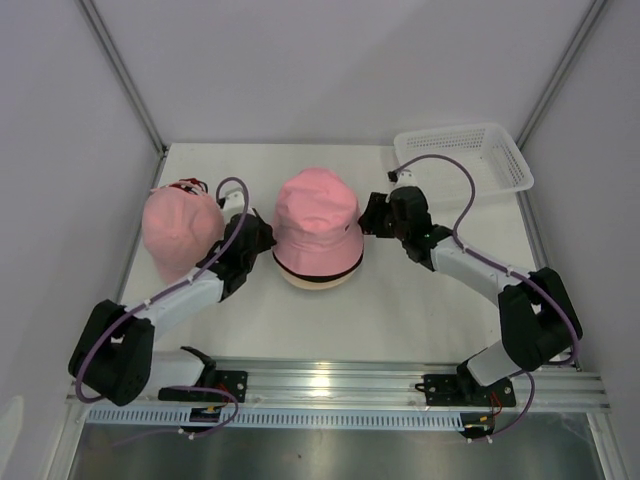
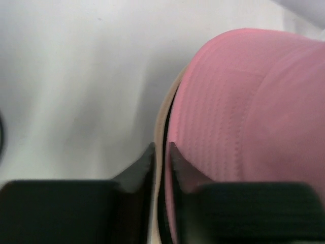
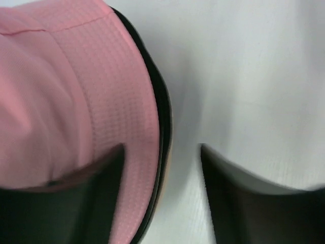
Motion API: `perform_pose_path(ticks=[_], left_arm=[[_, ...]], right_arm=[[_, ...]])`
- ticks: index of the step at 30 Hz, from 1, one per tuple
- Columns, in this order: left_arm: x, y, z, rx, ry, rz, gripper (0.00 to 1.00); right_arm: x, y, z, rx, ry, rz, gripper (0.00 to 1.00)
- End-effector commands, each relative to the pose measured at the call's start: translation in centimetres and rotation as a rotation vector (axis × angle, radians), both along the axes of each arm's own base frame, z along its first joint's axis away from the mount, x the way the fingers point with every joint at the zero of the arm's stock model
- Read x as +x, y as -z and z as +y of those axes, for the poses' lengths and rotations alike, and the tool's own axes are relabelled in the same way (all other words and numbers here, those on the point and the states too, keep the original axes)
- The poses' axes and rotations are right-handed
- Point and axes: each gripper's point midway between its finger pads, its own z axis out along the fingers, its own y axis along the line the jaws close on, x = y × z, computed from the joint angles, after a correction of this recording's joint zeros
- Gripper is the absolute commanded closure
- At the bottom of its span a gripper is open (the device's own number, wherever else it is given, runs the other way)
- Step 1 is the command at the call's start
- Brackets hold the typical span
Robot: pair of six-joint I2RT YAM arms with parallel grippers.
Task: Stack the hats
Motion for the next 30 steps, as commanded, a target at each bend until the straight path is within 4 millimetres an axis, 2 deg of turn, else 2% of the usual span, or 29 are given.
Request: perform_pose_path(ticks=[1, 2, 3, 4, 5, 6, 7, 8, 9, 10, 11, 12, 13, 14, 15, 16, 17, 18, 19, 20, 21, 22, 23, 24, 25, 26, 27, 29, 30], left_arm=[[-0.2, -3.5, 2.1, 0.081, -0.042, -0.015, 0.68], [-0.6, -5.1, 2.2, 0.074, -0.039, -0.04, 0.59], [-0.8, -6.3, 2.4, 0.077, -0.037, -0.053, 0.5], [-1.4, -7.0, 2.9, 0.088, -0.039, -0.046, 0.38], [-2.1, -9.3, 3.3, 0.066, -0.045, -0.096, 0.32], [-2.5, -10.9, 3.7, 0.06, -0.05, -0.124, 0.24], [-3.3, -11.5, 4.2, 0.064, -0.051, -0.116, 0.13], [-3.8, -13.5, 4.4, 0.047, -0.05, -0.146, 0.11], [-4.8, -16.9, 4.4, 0.024, -0.018, -0.207, 0.08], [-5.9, -17.1, 4.7, 0.048, 0.01, -0.179, 0.03], [-6.7, -21.8, 4.8, 0.029, 0.034, -0.256, 0.01], [-7.6, -22.6, 5.0, 0.073, 0.067, -0.256, 0.0], [-9.1, -21.8, 4.9, 0.115, 0.126, -0.19, 0.0], [-10.3, -25.4, 5.4, 0.132, 0.145, -0.243, 0.0], [-11.1, -25.1, 5.7, 0.156, 0.159, -0.211, 0.01], [-12.7, -24.0, 6.5, 0.188, 0.172, -0.152, 0.0], [-13.8, -24.5, 7.0, 0.193, 0.175, -0.16, 0.0], [-14.8, -24.0, 7.4, 0.201, 0.181, -0.153, 0.01], [-16.8, -23.8, 8.1, 0.19, 0.193, -0.19, 0.0], [-18.0, -23.8, 7.8, 0.171, 0.234, -0.219, 0.01], [-19.0, -23.7, 7.8, 0.155, 0.252, -0.247, 0.01], [-19.3, -21.7, 7.7, 0.155, 0.265, -0.232, 0.0], [-21.0, -22.1, 8.2, 0.128, 0.268, -0.294, 0.01], [-21.5, -21.9, 8.4, 0.118, 0.266, -0.312, 0.01], [-21.3, -19.8, 8.4, 0.123, 0.266, -0.281, 0.0], [-22.0, -19.6, 8.8, 0.111, 0.253, -0.304, 0.01], [-21.9, -18.5, 8.8, 0.108, 0.25, -0.29, 0.01], [-21.5, -16.3, 8.6, 0.112, 0.25, -0.254, 0.0], [-21.4, -16.1, 8.6, 0.1, 0.239, -0.254, 0.01]], right_arm=[[0.8, -3.3, -0.6, -0.025, -0.027, -0.031, 0.29], [0.2, -3.8, -1.3, -0.044, -0.024, -0.004, 0.02], [0.6, -6.0, -1.5, -0.037, -0.021, -0.03, 0.0], [0.9, -7.1, -2.6, -0.049, -0.006, -0.043, 0.01], [0.2, -8.7, -3.5, -0.052, 0.002, -0.047, 0.01], [0.4, -11.1, -4.1, -0.043, 0.008, -0.083, 0.01], [0.3, -12.7, -5.1, -0.05, 0.023, -0.106, 0.01], [-0.1, -13.9, -7.1, -0.062, 0.058, -0.101, 0.0], [-0.2, -15.1, -8.3, -0.07, 0.081, -0.104, 0.01], [0.1, -18.5, -9.6, -0.066, 0.124, -0.154, 0.0], [-0.5, -18.6, -12.1, -0.098, 0.187, -0.108, 0.01], [-0.8, -19.9, -13.5, -0.116, 0.228, -0.117, 0.01], [-1.2, -21.9, -14.4, -0.119, 0.25, -0.148, 0.0], [-1.8, -22.0, -15.6, -0.155, 0.26, -0.141, 0.01], [-2.3, -22.5, -16.2, -0.174, 0.276, -0.156, 0.01], [-3.3, -23.6, -16.9, -0.178, 0.298, -0.188, 0.01], [-3.9, -22.8, -17.4, -0.195, 0.311, -0.18, 0.0], [-4.4, -22.7, -18.2, -0.211, 0.344, -0.187, 0.01], [-5.8, -23.3, -18.9, -0.203, 0.371, -0.215, 0.01], [-6.3, -22.9, -19.3, -0.199, 0.399, -0.215, 0.0], [-6.9, -20.7, -19.9, -0.204, 0.432, -0.172, 0.01], [-8.5, -20.9, -20.3, -0.185, 0.444, -0.195, 0.01], [-9.2, -20.2, -20.4, -0.174, 0.446, -0.193, 0.01], [-9.9, -17.4, -20.2, -0.177, 0.43, -0.15, 0.0], [-10.6, -16.6, -20.2, -0.157, 0.433, -0.153, 0.0], [-12.0, -17.5, -20.2, -0.114, 0.433, -0.216, 0.01], [-12.5, -15.2, -19.7, -0.107, 0.402, -0.192, 0.01], [-13.8, -15.7, -19.5, -0.055, 0.385, -0.269, 0.01], [-14.0, -15.4, -19.4, -0.045, 0.38, -0.28, 0.0]])
